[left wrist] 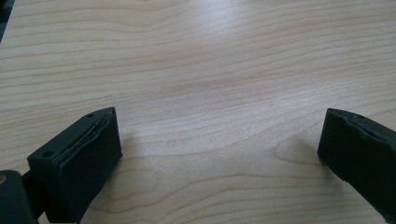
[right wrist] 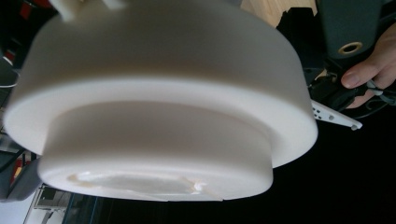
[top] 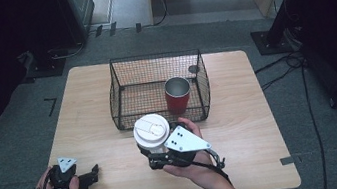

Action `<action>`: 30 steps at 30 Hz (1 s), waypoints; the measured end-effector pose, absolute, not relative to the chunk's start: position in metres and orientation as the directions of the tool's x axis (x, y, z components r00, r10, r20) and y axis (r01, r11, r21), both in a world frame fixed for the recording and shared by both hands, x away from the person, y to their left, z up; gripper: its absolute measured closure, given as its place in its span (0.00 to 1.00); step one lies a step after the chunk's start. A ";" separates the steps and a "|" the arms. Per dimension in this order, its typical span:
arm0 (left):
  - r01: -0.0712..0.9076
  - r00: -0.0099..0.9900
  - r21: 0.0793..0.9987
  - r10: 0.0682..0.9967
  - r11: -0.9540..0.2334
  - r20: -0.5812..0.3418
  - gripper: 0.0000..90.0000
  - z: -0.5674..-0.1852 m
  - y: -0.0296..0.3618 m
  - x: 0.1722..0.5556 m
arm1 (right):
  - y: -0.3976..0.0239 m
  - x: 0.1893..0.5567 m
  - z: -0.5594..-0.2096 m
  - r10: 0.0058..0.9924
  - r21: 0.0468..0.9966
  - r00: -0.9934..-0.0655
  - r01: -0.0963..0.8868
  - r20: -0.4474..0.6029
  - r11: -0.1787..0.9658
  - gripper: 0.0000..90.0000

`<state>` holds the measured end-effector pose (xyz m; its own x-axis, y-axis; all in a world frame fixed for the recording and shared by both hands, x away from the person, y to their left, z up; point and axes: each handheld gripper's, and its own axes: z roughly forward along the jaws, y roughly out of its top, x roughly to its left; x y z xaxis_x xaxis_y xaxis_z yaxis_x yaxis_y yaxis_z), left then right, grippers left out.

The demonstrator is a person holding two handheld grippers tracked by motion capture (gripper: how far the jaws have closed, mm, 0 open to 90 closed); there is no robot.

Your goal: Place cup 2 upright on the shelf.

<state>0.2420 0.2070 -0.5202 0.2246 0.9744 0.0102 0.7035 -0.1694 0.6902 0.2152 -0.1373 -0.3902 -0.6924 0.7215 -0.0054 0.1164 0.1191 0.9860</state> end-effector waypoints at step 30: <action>0.705 0.225 0.689 0.974 -0.169 0.009 0.00 -0.520 0.207 0.242 | -0.124 0.244 -0.366 0.778 0.998 -0.628 0.041 -0.017 0.055 0.18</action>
